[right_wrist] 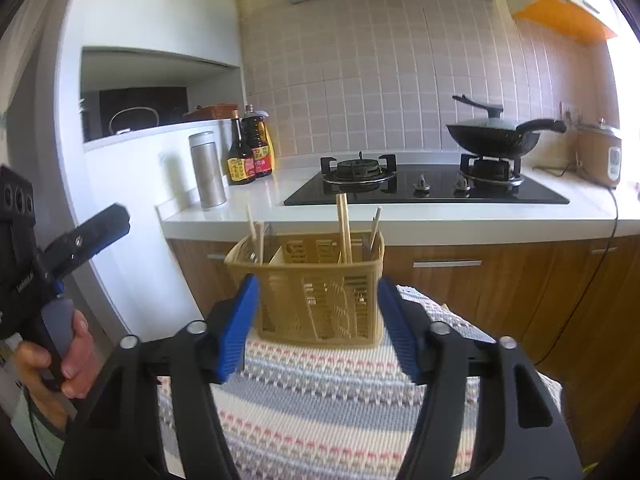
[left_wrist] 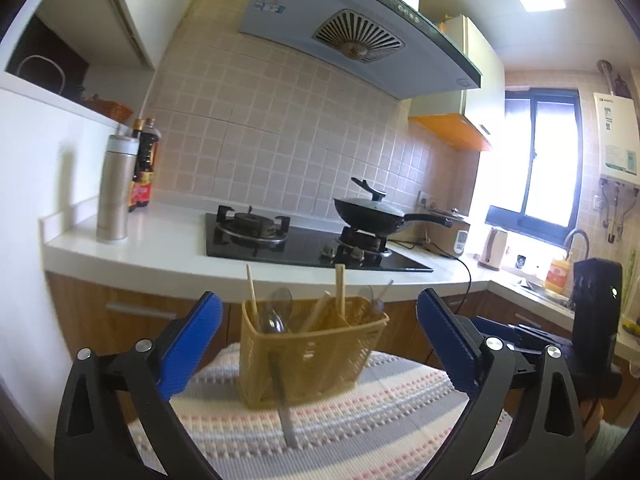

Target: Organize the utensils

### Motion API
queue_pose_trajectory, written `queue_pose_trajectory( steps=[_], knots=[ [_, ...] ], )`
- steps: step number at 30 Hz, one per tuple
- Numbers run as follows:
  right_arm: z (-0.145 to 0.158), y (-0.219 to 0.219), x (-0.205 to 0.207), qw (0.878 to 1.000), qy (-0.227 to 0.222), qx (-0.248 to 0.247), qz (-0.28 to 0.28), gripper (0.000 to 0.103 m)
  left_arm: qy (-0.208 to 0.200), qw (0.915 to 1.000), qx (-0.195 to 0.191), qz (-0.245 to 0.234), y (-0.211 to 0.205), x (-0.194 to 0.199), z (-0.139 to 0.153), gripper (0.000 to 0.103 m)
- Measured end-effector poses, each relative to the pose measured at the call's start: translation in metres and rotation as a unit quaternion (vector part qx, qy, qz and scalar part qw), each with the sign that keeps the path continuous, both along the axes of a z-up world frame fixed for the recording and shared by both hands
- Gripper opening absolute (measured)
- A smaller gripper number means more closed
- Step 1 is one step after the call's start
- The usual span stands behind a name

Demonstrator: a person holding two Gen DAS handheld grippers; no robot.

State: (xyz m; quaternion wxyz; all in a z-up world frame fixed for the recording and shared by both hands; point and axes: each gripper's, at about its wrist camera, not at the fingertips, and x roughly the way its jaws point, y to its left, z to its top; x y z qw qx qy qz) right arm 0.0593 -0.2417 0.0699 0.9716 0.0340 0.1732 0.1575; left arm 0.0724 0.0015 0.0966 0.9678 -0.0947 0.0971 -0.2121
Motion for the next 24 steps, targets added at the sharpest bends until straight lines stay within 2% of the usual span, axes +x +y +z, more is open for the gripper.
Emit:
queue_pose_trajectory(
  steps=[5, 9, 12, 16, 19, 22, 24],
  knots=[
    [-0.005, -0.001, -0.023, 1.000, -0.004, -0.002, -0.010, 0.065, 0.007, 0.9997, 0.017, 0.018, -0.011, -0.021, -0.008, 0.095],
    [-0.012, -0.003, -0.032, 0.999, -0.026, -0.003, -0.031, 0.071, 0.006, 0.9983, 0.031, 0.049, -0.018, -0.030, -0.017, 0.095],
    [-0.021, -0.001, -0.032, 0.998, -0.038, -0.010, -0.043, 0.071, 0.003, 0.9936, 0.065, 0.093, -0.030, -0.033, -0.025, 0.095],
    [-0.034, -0.001, -0.030, 0.997, -0.048, -0.008, -0.064, 0.073, -0.003, 0.9884, 0.088, 0.124, -0.044, -0.030, -0.036, 0.095],
    [-0.051, -0.006, -0.028, 0.994, -0.060, -0.002, -0.093, 0.073, 0.000, 0.9864, 0.087, 0.139, -0.051, -0.021, -0.053, 0.095],
    [-0.070, -0.008, -0.024, 0.988, -0.080, -0.023, -0.133, 0.073, -0.012, 0.9849, 0.076, 0.155, -0.057, -0.011, -0.067, 0.095],
    [-0.073, -0.011, -0.022, 0.990, -0.069, -0.020, -0.120, 0.073, -0.007, 0.9825, 0.082, 0.168, -0.059, -0.004, -0.074, 0.095]
  ],
)
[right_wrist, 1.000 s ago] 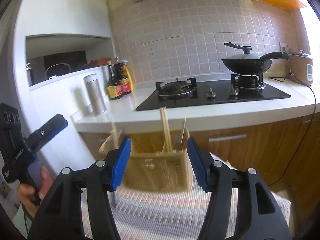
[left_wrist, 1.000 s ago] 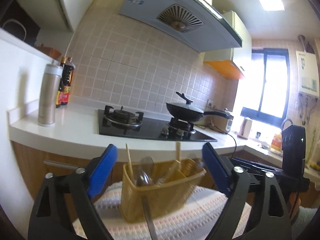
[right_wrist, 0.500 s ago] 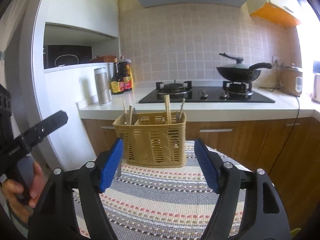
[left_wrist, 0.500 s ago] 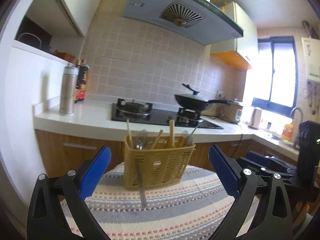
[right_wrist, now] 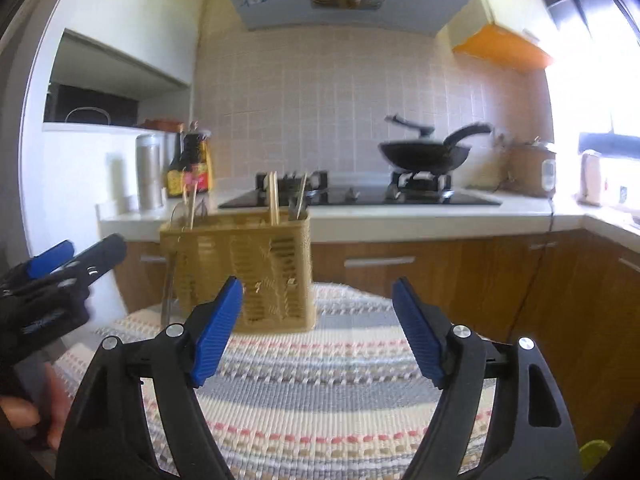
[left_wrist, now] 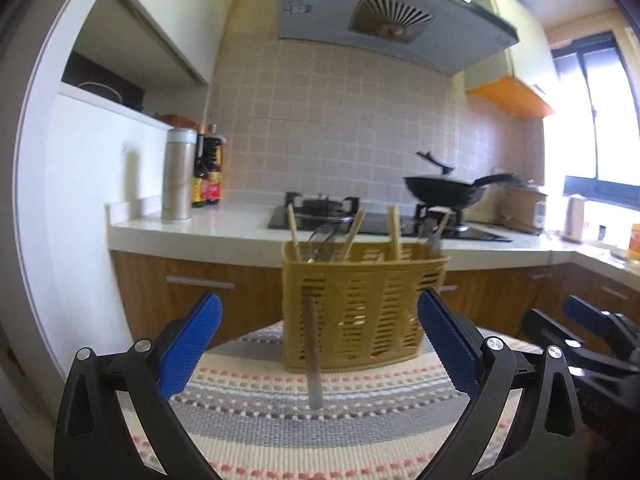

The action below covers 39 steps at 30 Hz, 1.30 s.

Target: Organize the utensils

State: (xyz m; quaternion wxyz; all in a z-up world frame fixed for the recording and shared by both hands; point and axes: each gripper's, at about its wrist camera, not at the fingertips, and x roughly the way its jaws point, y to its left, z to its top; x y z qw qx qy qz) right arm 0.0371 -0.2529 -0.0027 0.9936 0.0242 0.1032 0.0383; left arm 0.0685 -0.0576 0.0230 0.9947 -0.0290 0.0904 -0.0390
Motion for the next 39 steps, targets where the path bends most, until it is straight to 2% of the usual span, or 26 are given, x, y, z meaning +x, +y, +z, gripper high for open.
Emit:
queue_pose_trajectory(
  steps=[2, 6, 9, 11, 16, 29, 39],
  knots=[
    [-0.001, -0.002, -0.001, 1.000, -0.009, -0.008, 0.000, 0.074, 0.009, 0.9999, 0.006, 0.001, 0.000, 0.005, -0.006, 0.095],
    [-0.006, -0.005, 0.008, 0.999, 0.019, 0.014, 0.028, 0.074, 0.010, 0.9991, 0.032, 0.027, 0.001, 0.007, -0.015, 0.095],
    [-0.009, 0.006, 0.007, 0.999, 0.018, -0.003, 0.037, 0.074, 0.014, 0.9984, 0.033, 0.043, 0.003, 0.007, -0.015, 0.095],
    [-0.012, 0.015, 0.006, 0.999, 0.020, -0.019, 0.040, 0.074, 0.015, 0.9987, 0.028, 0.040, 0.005, 0.006, -0.015, 0.095],
    [-0.012, 0.018, 0.005, 0.999, 0.024, -0.024, 0.040, 0.075, 0.013, 0.9986, 0.042, 0.030, 0.001, 0.001, -0.017, 0.095],
    [-0.012, 0.014, 0.004, 0.999, 0.024, -0.022, 0.034, 0.075, 0.019, 0.9993, 0.010, 0.030, 0.013, 0.000, -0.014, 0.095],
    [-0.012, 0.013, 0.004, 0.999, 0.022, -0.018, 0.032, 0.080, 0.024, 0.9993, 0.000, 0.030, 0.017, 0.002, -0.014, 0.095]
  ],
)
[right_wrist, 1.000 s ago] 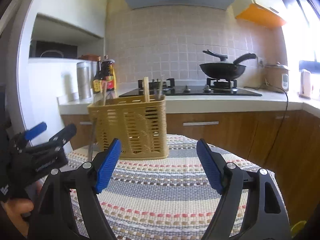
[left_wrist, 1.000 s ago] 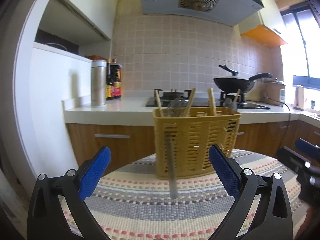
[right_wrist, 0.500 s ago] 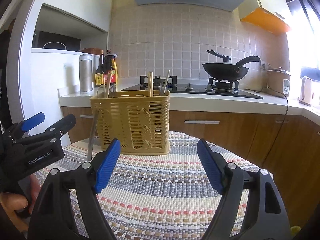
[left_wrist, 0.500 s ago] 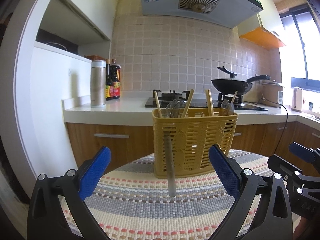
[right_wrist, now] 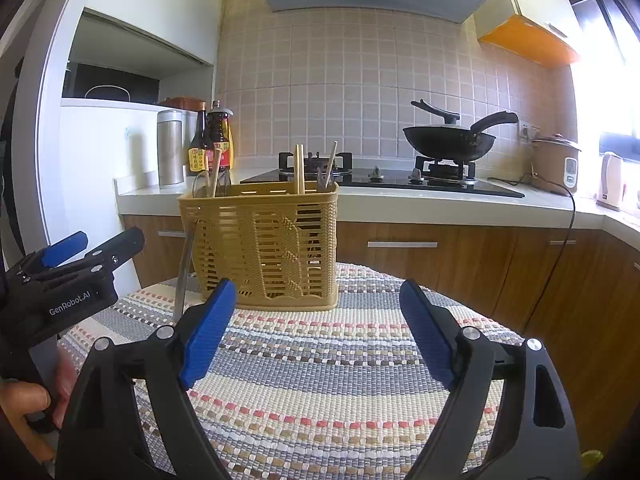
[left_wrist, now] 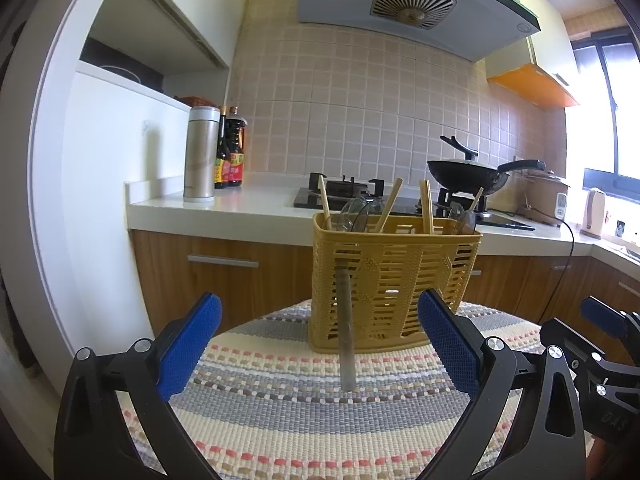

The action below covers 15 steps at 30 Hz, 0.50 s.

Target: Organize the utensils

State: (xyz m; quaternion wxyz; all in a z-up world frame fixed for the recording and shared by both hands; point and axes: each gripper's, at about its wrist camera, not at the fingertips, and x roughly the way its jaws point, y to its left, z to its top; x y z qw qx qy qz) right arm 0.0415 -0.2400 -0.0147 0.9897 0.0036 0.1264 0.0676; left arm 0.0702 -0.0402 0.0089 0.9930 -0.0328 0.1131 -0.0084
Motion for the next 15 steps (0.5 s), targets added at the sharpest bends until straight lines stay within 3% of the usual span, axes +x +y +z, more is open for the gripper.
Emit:
queue_pose_trajectory(
  steps=[15],
  knots=[
    [0.0012, -0.0024, -0.0007, 1.000, 0.001, 0.015, 0.005, 0.087, 0.000, 1.0000, 0.005, 0.003, 0.0017, 0.0006, -0.0002, 0.095]
  ],
)
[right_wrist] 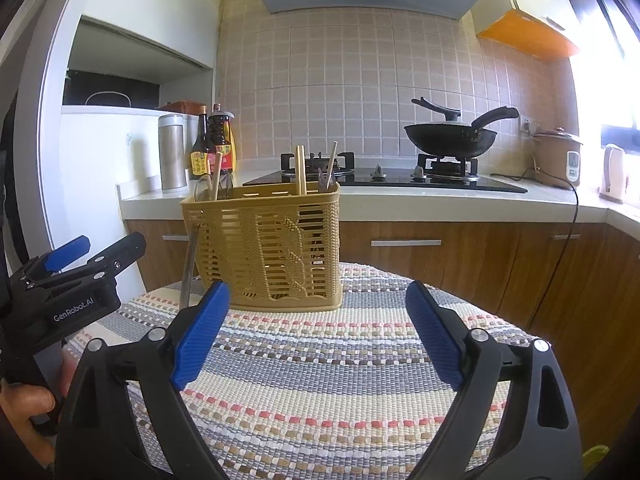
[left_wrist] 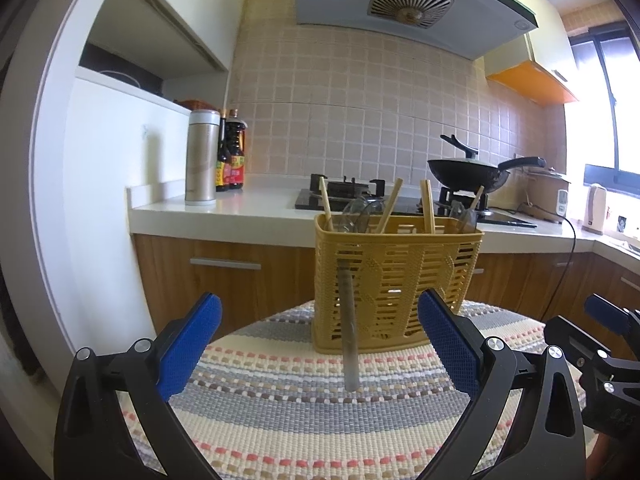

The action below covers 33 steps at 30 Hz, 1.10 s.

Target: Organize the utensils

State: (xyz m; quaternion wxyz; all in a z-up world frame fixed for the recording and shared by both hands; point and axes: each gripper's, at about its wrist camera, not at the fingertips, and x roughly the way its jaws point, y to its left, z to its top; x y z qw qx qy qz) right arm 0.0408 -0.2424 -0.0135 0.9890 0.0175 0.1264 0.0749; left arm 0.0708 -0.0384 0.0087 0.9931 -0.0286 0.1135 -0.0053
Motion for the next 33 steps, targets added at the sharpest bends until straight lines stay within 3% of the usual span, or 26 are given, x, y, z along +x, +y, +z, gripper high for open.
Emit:
queue_pose_trajectory(
  steps=[6, 33],
  knots=[
    [-0.0002, 0.0005, 0.0003, 1.000, 0.002, 0.001, 0.000, 0.087, 0.011, 0.9998, -0.016, -0.004, 0.0048, 0.0027, -0.0014, 0.095],
    [-0.0005, 0.0011, 0.0013, 1.000, 0.000, 0.001, -0.001, 0.088, 0.014, 0.9998, -0.015, -0.007, 0.0045, 0.0038, -0.0021, 0.095]
  ],
)
